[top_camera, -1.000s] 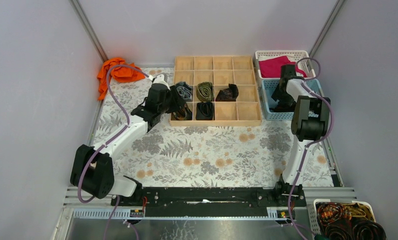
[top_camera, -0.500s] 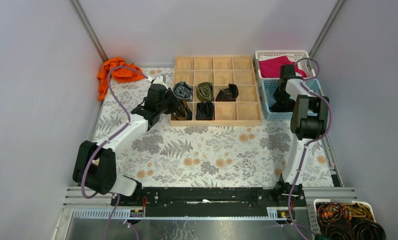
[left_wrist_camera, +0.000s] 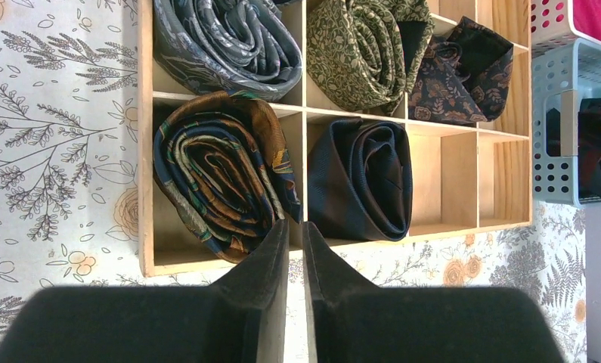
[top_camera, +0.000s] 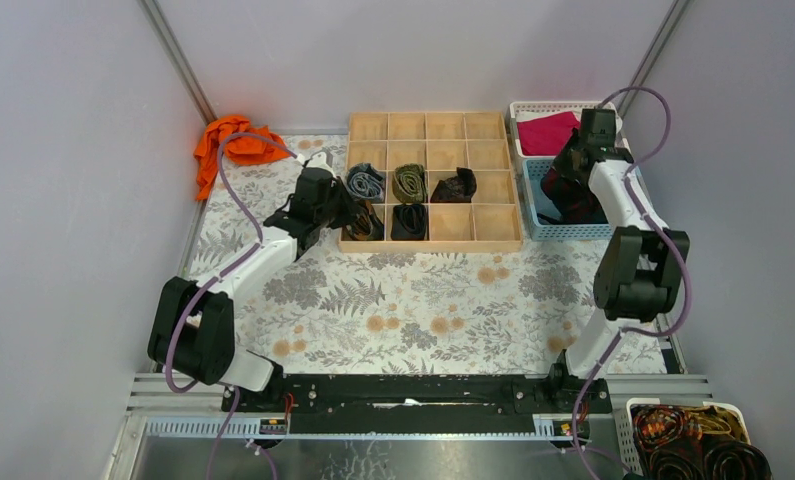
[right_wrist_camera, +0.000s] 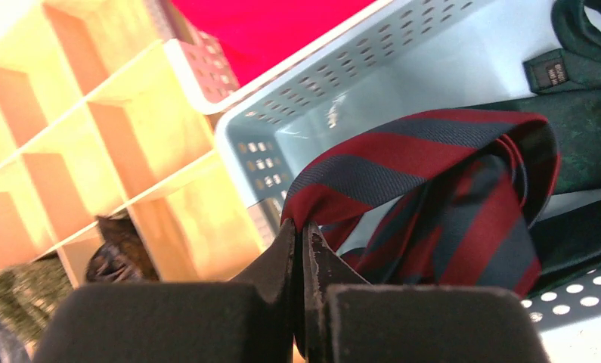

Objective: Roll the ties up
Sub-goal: Pick up the tie from the bin, then place the tie at the center of the board.

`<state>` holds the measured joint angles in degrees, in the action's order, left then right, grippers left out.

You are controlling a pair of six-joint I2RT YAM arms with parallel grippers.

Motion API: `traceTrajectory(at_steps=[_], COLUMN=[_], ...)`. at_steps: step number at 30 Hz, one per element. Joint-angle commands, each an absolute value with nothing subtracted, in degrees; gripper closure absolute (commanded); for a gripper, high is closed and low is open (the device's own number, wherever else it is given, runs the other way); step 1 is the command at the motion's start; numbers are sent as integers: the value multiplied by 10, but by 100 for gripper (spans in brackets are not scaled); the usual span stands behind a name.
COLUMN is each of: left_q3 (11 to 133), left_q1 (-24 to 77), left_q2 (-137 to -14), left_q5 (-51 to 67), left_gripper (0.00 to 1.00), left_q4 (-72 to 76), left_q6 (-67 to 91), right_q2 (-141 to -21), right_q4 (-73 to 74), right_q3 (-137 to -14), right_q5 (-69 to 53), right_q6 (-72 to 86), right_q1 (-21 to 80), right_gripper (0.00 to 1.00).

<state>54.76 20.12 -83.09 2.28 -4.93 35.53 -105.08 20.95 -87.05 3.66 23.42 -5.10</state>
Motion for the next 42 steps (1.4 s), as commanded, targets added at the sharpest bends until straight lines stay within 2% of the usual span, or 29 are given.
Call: traceTrajectory(at_steps=[1,10,18,32,42], left_q3=[548,526,499,518,511], left_q1=[195,196,213,357,463], left_q2=[-835,-802,-723,-600,-581], left_q5=[32,50,20,-114,-188], left_gripper=[83,85,85,84,83], left_q4=[-22,-29,-57,-150,-152], left_q6=[356,366,366,404,424], right_q2=[-977,-816,-666,-471,-449], right_q4=[193,197,230,276,274], right_q3=[-833,-737,-718,-778,-864], right_q5=[-12,-13,-42,-199,-323], right_q6=[247,254,247,261,304], right_q1=[-35,74,136,140,141], right_gripper=[100,100,100,100,100])
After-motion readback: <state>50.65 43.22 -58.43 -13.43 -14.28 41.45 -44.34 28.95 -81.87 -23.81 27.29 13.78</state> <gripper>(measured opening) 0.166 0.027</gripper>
